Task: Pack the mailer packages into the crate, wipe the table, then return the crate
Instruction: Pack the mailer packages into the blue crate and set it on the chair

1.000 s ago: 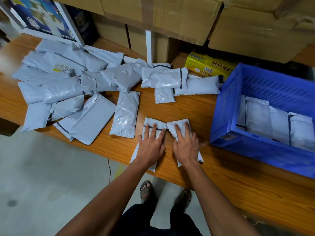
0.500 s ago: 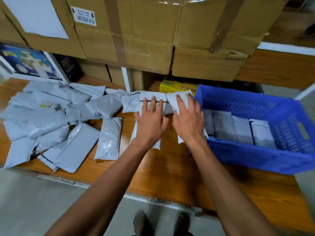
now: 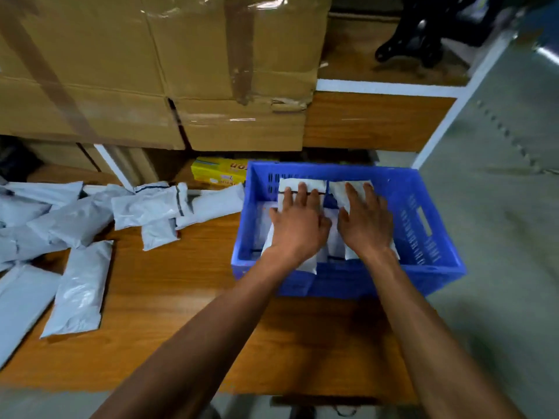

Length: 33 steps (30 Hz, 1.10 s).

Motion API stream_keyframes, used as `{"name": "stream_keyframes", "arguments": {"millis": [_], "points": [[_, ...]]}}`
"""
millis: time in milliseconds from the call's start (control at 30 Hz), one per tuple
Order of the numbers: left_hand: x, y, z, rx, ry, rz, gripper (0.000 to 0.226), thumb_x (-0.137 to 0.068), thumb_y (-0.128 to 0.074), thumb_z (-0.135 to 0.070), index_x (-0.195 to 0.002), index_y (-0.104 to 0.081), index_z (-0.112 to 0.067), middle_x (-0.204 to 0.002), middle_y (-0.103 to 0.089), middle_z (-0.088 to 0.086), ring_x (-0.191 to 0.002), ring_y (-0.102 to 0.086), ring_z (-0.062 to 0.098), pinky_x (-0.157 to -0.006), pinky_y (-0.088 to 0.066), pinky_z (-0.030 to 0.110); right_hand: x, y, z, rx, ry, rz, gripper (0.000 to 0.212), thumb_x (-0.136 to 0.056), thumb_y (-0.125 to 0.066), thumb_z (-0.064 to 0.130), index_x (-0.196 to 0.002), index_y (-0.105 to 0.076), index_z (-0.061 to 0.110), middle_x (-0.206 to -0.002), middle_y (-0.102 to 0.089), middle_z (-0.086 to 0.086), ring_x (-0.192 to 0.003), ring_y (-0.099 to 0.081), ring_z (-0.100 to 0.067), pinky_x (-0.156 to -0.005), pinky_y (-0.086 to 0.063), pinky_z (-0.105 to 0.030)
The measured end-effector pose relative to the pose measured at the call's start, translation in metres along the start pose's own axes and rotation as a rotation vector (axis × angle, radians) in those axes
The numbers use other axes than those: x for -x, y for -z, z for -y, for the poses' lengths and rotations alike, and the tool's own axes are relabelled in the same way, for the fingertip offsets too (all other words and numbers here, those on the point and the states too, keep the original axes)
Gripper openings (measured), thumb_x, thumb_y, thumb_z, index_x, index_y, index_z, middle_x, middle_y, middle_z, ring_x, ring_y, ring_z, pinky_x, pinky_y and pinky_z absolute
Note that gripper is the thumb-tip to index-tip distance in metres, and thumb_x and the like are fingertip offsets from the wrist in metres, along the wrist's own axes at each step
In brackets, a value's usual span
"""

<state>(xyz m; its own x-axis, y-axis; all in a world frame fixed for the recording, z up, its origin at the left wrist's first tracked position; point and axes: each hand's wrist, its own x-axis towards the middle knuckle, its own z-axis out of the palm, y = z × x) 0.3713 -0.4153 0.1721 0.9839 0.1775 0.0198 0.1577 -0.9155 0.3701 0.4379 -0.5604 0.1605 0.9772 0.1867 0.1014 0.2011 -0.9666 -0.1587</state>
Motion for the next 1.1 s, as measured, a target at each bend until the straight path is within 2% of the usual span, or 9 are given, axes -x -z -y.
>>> {"name": "stream_keyframes", "arguments": {"millis": [133,267,433,567,700,733,867,967,1100], "points": [[-0.053,-0.051,-0.042,0.011,0.008,0.131,0.061,-0.103,-0.053,-0.046,-0.157,-0.037,-0.022,-0.172,-0.022,0.007,-0.156,-0.02,0.041,-0.11,-0.03,0.079,-0.037,-0.02,-0.065,-0.036,-0.044,0.108,0.066,-0.105,-0.054,0.039,-0.165,-0.027,0.029,-0.171,-0.021,-0.016,-0.148,-0.031,-0.048,-0.111,-0.041,-0.065],[-0.091,-0.089,-0.061,-0.024,0.05,0.213,0.058,-0.102,-0.054,-0.046,-0.154,-0.042,-0.021,-0.167,-0.028,0.007,-0.153,-0.026,0.038,-0.111,-0.031,0.076,-0.062,-0.044,-0.095,-0.018,-0.045,0.232,0.068,-0.108,-0.046,0.042,-0.168,-0.018,0.026,-0.173,-0.01,-0.02,-0.149,-0.027,-0.052,-0.115,-0.035,-0.063],[-0.118,-0.124,-0.078,-0.042,0.087,0.261,0.062,-0.106,-0.047,-0.045,-0.16,-0.035,-0.019,-0.171,-0.022,0.009,-0.157,-0.019,0.04,-0.115,-0.023,0.075,-0.089,-0.068,-0.11,-0.064,-0.096,0.408,0.068,-0.112,-0.034,0.048,-0.169,-0.002,0.031,-0.176,0.007,-0.015,-0.157,-0.008,-0.051,-0.124,-0.022,-0.062],[-0.129,-0.148,-0.081,-0.057,0.133,0.341,0.06,-0.11,-0.037,-0.047,-0.164,-0.027,-0.022,-0.175,-0.013,0.008,-0.16,-0.009,0.04,-0.12,-0.019,0.07,-0.098,-0.081,-0.115,-0.101,-0.131,0.565,0.069,-0.112,-0.026,0.055,-0.167,0.011,0.037,-0.174,0.021,-0.012,-0.159,0.005,-0.048,-0.126,-0.011,-0.063],[-0.13,-0.164,-0.068,-0.14,0.118,0.398,0.06,-0.108,-0.038,-0.048,-0.161,-0.035,-0.019,-0.171,-0.024,0.013,-0.158,-0.018,0.041,-0.123,-0.022,0.064,-0.104,-0.086,-0.12,-0.151,-0.144,0.782,0.075,-0.109,-0.024,0.063,-0.164,0.021,0.039,-0.169,0.037,-0.01,-0.158,0.014,-0.051,-0.128,-0.007,-0.064],[-0.13,-0.164,-0.065,-0.151,0.089,0.404,0.062,-0.108,-0.041,-0.048,-0.162,-0.035,-0.018,-0.172,-0.023,0.014,-0.159,-0.018,0.04,-0.124,-0.023,0.063,-0.105,-0.085,-0.121,-0.141,-0.121,0.808,0.077,-0.109,-0.027,0.062,-0.163,0.023,0.038,-0.167,0.04,-0.011,-0.157,0.016,-0.051,-0.128,-0.006,-0.064],[-0.128,-0.158,-0.056,-0.17,0.0,0.52,0.081,-0.104,-0.056,-0.05,-0.168,-0.018,-0.019,-0.177,0.002,0.017,-0.163,0.0,0.041,-0.129,-0.019,0.06,-0.101,-0.08,-0.124,-0.053,-0.013,0.894,0.09,-0.109,-0.042,0.055,-0.161,0.029,0.036,-0.16,0.05,-0.011,-0.153,0.026,-0.055,-0.127,0.003,-0.065],[-0.125,-0.164,-0.051,-0.252,-0.018,0.574,0.084,-0.107,-0.052,-0.05,-0.17,-0.007,-0.017,-0.175,0.014,0.02,-0.162,0.009,0.042,-0.13,-0.016,0.059,-0.097,-0.084,-0.127,0.032,0.013,0.934,0.09,-0.11,-0.039,0.056,-0.158,0.033,0.035,-0.156,0.054,-0.011,-0.151,0.026,-0.058,-0.124,0.004,-0.066],[-0.124,-0.168,-0.052,-0.28,-0.029,0.589,0.084,-0.11,-0.049,-0.046,-0.17,0.0,-0.013,-0.173,0.02,0.022,-0.161,0.015,0.042,-0.129,-0.017,0.061,-0.097,-0.086,-0.133,0.061,0.009,0.927,0.09,-0.111,-0.039,0.055,-0.157,0.035,0.035,-0.156,0.054,-0.011,-0.152,0.026,-0.057,-0.126,0.005,-0.064]]}}
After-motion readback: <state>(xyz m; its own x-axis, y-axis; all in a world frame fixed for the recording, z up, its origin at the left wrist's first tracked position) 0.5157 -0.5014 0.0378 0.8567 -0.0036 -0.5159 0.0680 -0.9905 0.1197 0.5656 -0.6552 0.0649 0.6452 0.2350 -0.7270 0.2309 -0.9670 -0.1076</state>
